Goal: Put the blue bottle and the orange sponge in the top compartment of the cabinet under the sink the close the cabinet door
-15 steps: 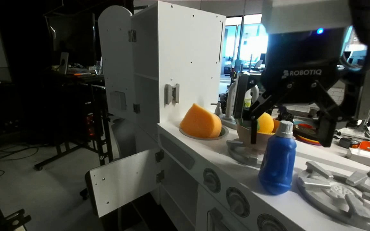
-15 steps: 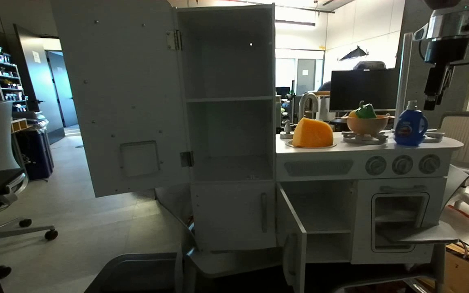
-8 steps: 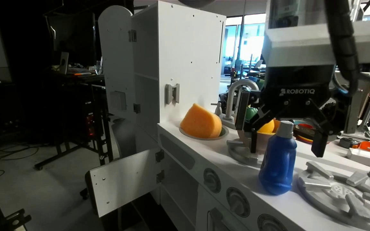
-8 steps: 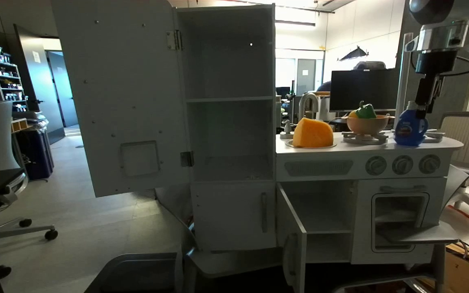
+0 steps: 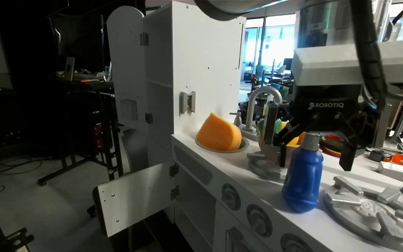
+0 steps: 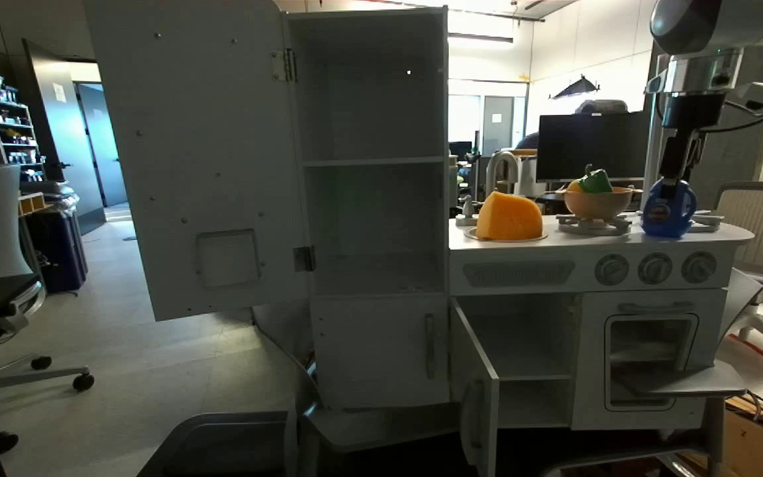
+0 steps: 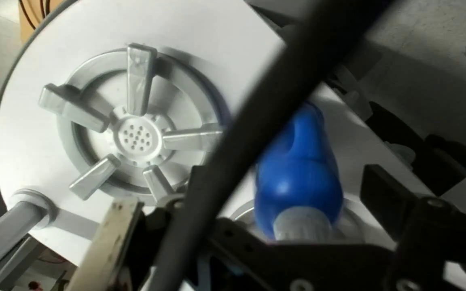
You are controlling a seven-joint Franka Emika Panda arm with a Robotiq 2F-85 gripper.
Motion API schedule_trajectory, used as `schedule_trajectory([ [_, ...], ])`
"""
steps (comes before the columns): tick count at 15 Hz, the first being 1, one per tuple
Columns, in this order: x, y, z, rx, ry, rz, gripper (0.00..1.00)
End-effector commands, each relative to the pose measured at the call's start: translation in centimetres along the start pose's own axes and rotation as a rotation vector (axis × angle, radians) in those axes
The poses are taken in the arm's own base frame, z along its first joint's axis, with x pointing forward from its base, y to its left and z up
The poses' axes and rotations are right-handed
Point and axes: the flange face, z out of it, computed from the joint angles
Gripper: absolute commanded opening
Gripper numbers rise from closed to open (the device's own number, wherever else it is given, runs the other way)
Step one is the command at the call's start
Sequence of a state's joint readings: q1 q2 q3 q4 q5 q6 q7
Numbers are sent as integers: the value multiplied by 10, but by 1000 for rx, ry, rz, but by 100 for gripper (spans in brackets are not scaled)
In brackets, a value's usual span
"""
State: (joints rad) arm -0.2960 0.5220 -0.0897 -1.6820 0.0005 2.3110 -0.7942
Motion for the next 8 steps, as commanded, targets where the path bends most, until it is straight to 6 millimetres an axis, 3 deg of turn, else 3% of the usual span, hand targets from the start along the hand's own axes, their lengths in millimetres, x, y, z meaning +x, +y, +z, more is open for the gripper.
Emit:
schedule_trajectory([
  [1, -2, 17, -6, 7, 42, 13, 65],
  [3, -2, 18, -16, 3, 43, 20, 49],
  [4, -5, 23, -8, 5, 49, 22, 41],
  [6, -3, 22, -17, 2, 47, 26, 27],
  [8, -3, 22, -14, 3, 48, 27, 25],
])
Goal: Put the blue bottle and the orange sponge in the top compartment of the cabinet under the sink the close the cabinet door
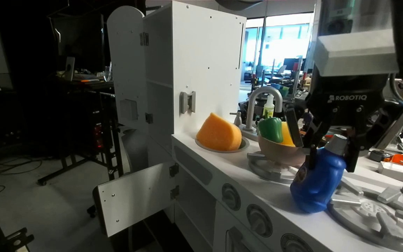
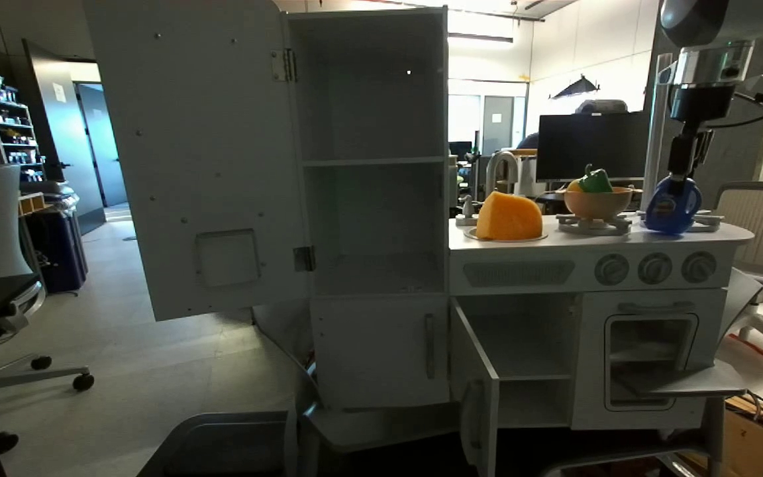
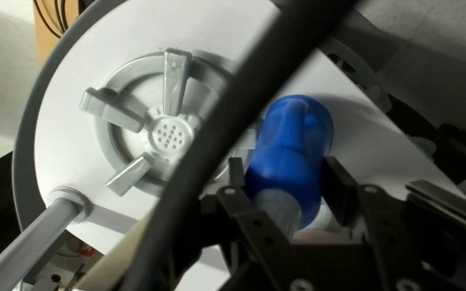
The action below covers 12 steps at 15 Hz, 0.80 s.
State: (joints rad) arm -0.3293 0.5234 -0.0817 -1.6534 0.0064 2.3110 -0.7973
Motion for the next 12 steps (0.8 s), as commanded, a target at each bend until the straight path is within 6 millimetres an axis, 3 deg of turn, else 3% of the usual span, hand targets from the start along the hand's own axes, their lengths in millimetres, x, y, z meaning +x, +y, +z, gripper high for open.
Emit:
schedule_trajectory([
  [1, 7, 2, -7, 19, 24, -2, 25],
  [3, 5, 2, -6, 33, 22, -1, 25],
  [4, 1, -7, -30, 33, 18, 1, 25],
  [5, -3, -7, -33, 38, 24, -9, 25],
  [7, -6, -25, -67, 34, 14, -41, 25],
  [11, -31, -45, -118, 51, -24, -124, 25],
  [12, -39, -60, -132, 55, -38, -152, 25],
])
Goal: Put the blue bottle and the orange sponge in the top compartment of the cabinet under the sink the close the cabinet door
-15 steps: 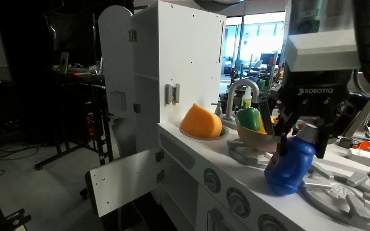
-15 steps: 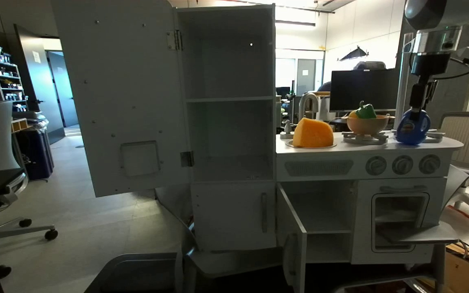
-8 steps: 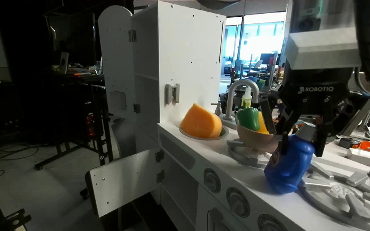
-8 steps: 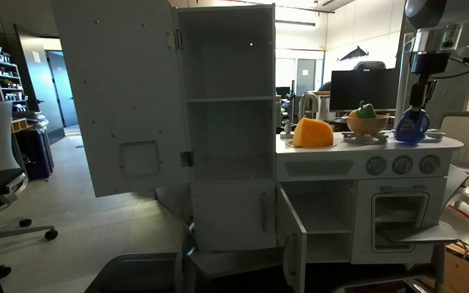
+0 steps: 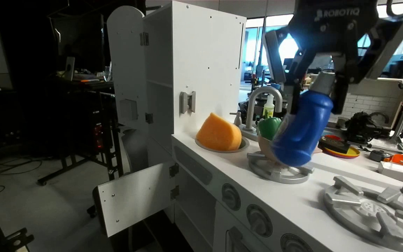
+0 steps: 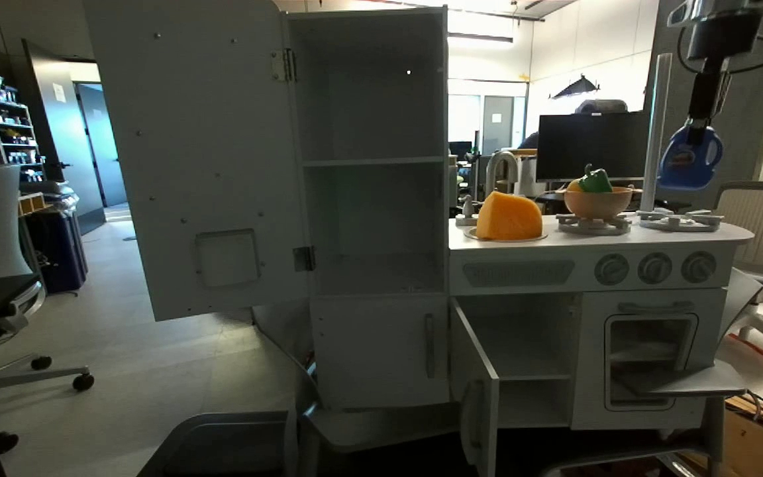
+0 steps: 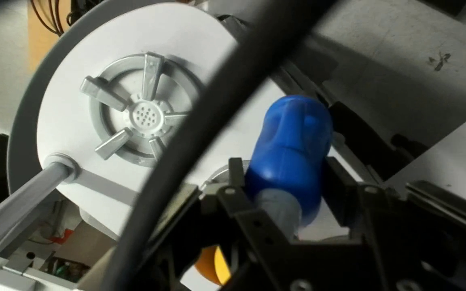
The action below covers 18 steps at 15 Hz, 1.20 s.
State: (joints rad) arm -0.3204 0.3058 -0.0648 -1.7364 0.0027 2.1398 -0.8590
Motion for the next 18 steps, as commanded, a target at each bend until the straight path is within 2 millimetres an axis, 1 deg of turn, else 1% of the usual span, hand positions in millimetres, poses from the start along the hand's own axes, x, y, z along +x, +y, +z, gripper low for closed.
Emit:
schedule_trajectory([
  [1, -27, -47, -45, 24, -43, -105, 25],
  [2, -35, -62, -46, 29, -59, -146, 25],
  [4, -42, -103, -52, 25, -84, -198, 25],
  [5, -47, -118, -43, 25, -89, -214, 25],
  [6, -45, -145, -41, 13, -100, -227, 25],
  [7, -46, -166, -34, 9, -108, -241, 25],
  [8, -47, -183, -19, -7, -108, -250, 25],
  [9, -50, -204, -10, -17, -109, -258, 25],
  [10, -51, -231, -1, -42, -107, -259, 25],
  [11, -53, -251, 16, -57, -98, -254, 25],
  [12, -52, -272, 29, -82, -80, -231, 25],
  [13, -50, -289, 37, -101, -66, -209, 25],
  [15, -50, -306, 70, -120, -25, -149, 25],
  [16, -42, -318, 76, -141, -8, -120, 25],
  [17, -41, -324, 87, -160, 8, -98, 25],
  [18, -40, -320, 104, -174, 28, -76, 25],
])
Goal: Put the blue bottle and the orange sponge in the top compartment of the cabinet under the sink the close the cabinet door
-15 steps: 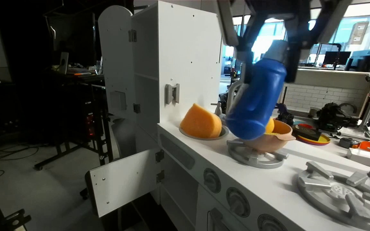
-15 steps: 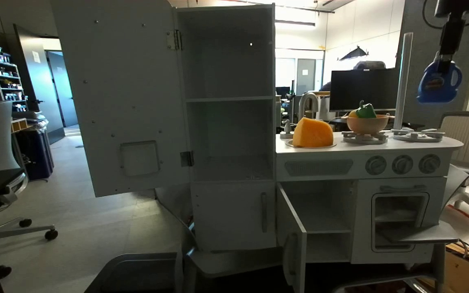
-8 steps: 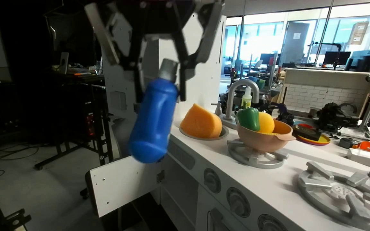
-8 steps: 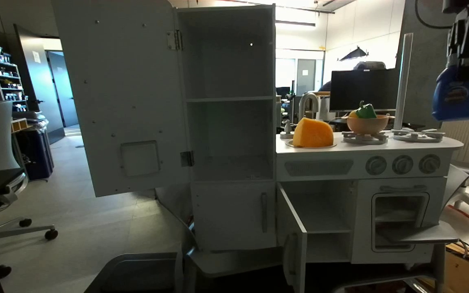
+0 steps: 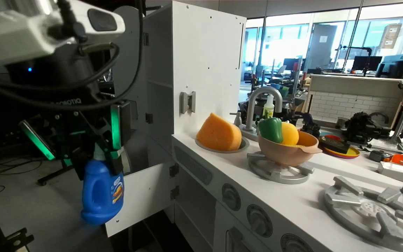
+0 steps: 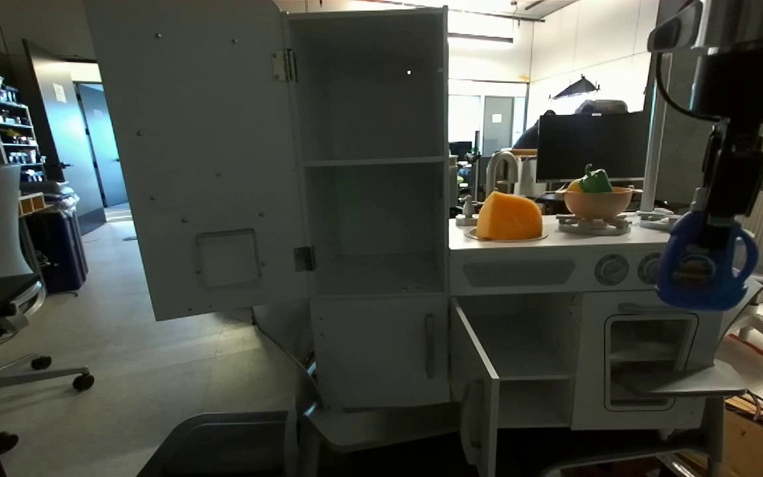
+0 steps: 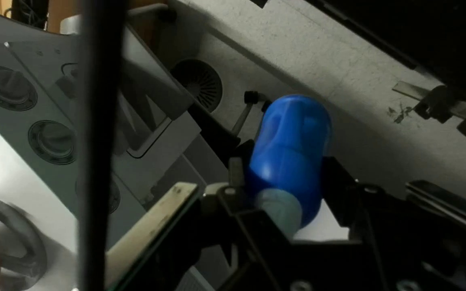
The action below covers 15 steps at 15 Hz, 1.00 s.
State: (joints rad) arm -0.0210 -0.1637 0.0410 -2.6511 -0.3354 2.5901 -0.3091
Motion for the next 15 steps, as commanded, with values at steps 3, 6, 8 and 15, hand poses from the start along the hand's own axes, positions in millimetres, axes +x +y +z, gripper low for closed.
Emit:
schedule_trajectory([
  [3, 25, 7, 46, -120, 77, 117, 25],
  [6, 55, 19, 67, -199, 95, 155, 25],
  [8, 77, 15, 85, -249, 104, 162, 25],
  [15, 124, -14, 174, -374, 180, 115, 25],
])
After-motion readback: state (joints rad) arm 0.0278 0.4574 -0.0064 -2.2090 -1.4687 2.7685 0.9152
